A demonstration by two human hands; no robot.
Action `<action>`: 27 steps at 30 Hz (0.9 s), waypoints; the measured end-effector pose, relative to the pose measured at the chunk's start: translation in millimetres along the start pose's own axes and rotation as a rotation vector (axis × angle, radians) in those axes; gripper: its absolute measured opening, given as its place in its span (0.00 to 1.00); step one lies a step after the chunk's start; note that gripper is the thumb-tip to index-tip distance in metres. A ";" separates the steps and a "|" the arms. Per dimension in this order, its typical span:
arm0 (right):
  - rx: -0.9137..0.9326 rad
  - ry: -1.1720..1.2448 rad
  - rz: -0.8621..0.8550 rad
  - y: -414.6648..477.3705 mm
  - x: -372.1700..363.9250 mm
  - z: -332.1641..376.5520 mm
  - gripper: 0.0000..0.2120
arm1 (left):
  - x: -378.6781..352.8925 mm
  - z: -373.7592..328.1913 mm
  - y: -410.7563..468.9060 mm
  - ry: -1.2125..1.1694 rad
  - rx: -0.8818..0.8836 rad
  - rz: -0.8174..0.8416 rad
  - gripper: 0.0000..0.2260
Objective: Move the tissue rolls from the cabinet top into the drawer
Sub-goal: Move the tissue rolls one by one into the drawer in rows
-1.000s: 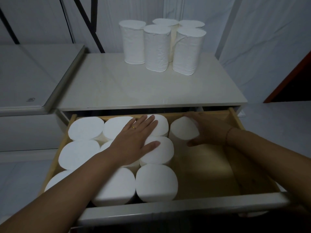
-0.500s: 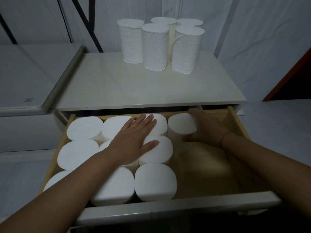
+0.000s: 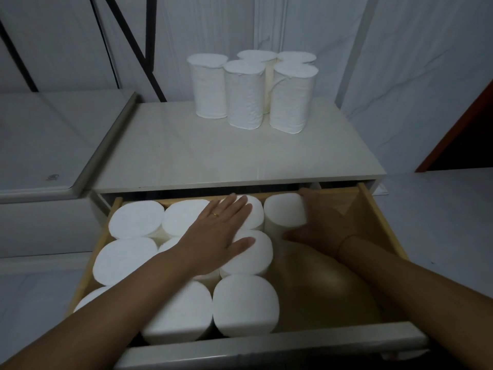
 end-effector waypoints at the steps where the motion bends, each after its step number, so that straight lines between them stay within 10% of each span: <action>1: 0.007 0.000 0.003 0.4 -0.2 0.2 0.39 | 3.5 -4.6 5.2 0.016 -0.020 -0.015 0.32; 22: -0.012 -0.122 0.130 2.7 5.6 3.3 0.44 | -8.9 -33.4 30.3 -0.036 -0.054 -0.056 0.31; 27: 0.034 0.130 -0.066 43.6 80.8 41.5 0.27 | -9.4 -33.0 30.4 -0.046 -0.040 -0.054 0.31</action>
Point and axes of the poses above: each hand's wrist, its own y-axis towards the middle knuckle, its own x-axis out of the back of the hand, z = x × y, the point moved 7 cm from there along y, towards the middle knuckle, and after that the axes turned 9 degrees about y, right-handed, at the moved point
